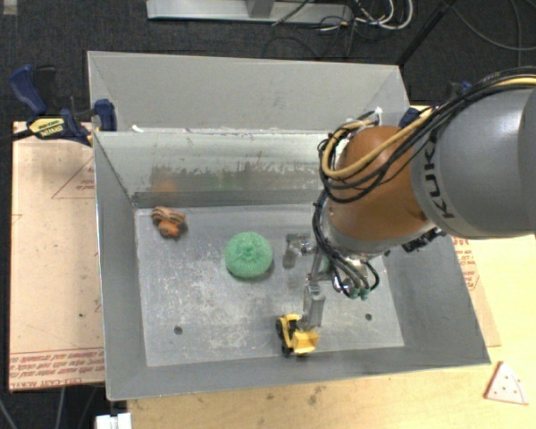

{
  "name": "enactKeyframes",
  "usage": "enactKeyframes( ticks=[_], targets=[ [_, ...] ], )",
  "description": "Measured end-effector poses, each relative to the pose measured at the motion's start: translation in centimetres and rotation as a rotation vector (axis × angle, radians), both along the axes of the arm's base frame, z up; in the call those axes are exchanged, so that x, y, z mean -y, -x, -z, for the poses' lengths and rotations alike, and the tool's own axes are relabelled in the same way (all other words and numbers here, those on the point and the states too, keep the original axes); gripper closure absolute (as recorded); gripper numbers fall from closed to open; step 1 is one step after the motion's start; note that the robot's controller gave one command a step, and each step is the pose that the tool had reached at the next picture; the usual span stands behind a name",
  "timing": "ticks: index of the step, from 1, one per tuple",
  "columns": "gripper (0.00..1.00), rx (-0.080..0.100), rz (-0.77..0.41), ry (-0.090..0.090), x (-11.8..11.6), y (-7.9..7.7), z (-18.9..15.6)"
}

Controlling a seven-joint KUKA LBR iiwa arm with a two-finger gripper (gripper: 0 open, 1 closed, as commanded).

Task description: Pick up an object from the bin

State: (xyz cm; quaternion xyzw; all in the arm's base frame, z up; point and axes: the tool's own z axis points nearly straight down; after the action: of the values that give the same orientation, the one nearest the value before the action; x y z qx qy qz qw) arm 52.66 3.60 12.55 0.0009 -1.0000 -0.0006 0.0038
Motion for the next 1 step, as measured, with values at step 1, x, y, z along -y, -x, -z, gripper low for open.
enactKeyframes(
  ticks=[1],
  targets=[
    [0.0, 0.007, 0.001, 0.0, 0.02, -0.17, -0.4]
  ],
)
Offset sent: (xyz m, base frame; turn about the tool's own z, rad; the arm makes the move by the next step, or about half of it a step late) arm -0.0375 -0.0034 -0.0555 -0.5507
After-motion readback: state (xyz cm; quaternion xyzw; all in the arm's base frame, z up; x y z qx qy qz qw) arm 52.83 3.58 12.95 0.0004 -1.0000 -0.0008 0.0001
